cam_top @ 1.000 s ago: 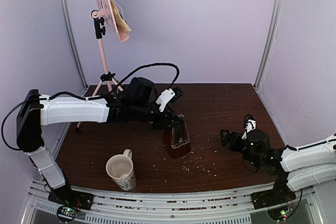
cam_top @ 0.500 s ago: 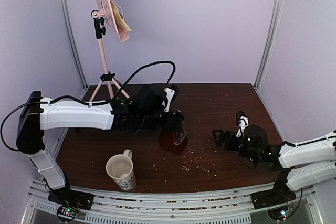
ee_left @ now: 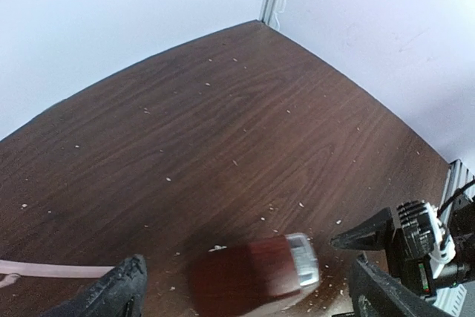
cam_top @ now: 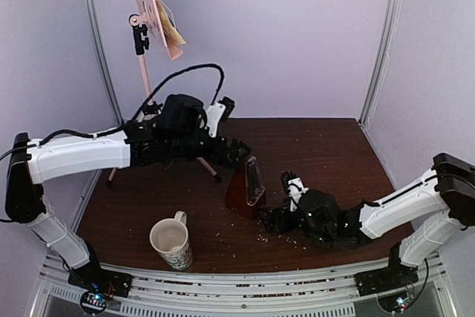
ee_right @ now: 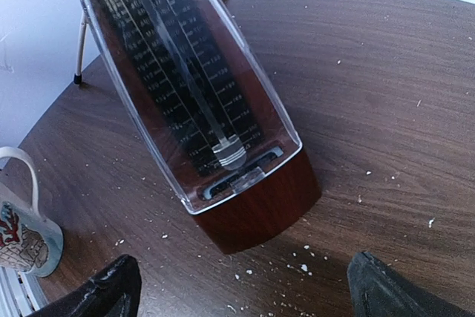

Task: Pack up the instrument practice props

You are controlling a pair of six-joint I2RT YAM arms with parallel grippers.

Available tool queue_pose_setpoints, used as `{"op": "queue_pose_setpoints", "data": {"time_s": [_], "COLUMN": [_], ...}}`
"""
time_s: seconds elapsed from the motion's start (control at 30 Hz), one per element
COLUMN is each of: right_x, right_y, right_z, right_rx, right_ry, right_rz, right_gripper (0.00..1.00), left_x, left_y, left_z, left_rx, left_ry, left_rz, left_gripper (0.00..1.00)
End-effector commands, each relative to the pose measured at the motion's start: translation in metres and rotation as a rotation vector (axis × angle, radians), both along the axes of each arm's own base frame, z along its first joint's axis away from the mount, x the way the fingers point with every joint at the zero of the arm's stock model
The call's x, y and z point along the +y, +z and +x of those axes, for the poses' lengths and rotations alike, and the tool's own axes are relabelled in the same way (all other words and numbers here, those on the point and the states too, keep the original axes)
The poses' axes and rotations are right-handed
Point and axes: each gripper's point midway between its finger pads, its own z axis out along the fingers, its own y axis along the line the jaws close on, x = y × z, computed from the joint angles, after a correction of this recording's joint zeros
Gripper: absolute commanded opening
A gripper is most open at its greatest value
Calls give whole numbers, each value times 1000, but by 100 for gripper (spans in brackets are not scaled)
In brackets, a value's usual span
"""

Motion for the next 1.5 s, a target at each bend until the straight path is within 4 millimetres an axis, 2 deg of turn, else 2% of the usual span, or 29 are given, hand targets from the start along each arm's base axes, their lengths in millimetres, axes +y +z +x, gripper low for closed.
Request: {"op": "queue_pose_setpoints", "data": {"time_s": [0.0,0.1,0.2,0.3,0.47,0.6,0.73,0.87,1.0,1.17,1.47], "right_x": [12,23,30,33,32,7,-33,-55,-59,-59,-63], "right_y": [-11,-21,-32,-39,-52,-59,-63,-55,-41,-26,-13], "right_z": [11,12,14,17,26,38,54,61,57,46,28], "right_rx": [16,40,62,77,113,147,185,172,117,72,44], "right_ry": [-47,-32,-27,-35,-80,-184,-297,-316,-261,-192,-118], "right_rz": [13,-14,-39,-68,-99,-87,-22,25,18,65,150], "right_gripper": [100,100,100,100,100,100,100,100,100,100,100], "left_x": [40,59,68,69,63,43,21,7,-8,-27,-52], "left_y": [32,43,52,55,42,38,30,28,27,10,-33], "left_z": [31,49,57,58,51,33,19,14,18,33,17], "left_rx": [-18,-60,-141,-189,-197,-192,-142,-120,-107,-89,-19], "left_ry": [-47,-13,26,21,-44,-209,-363,-453,-506,-511,-676], "left_rz": [-57,-67,-42,-46,-27,-66,-97,-126,-149,-131,-142], "left_gripper": [98,98,97,97,97,97,96,95,95,96,97]}}
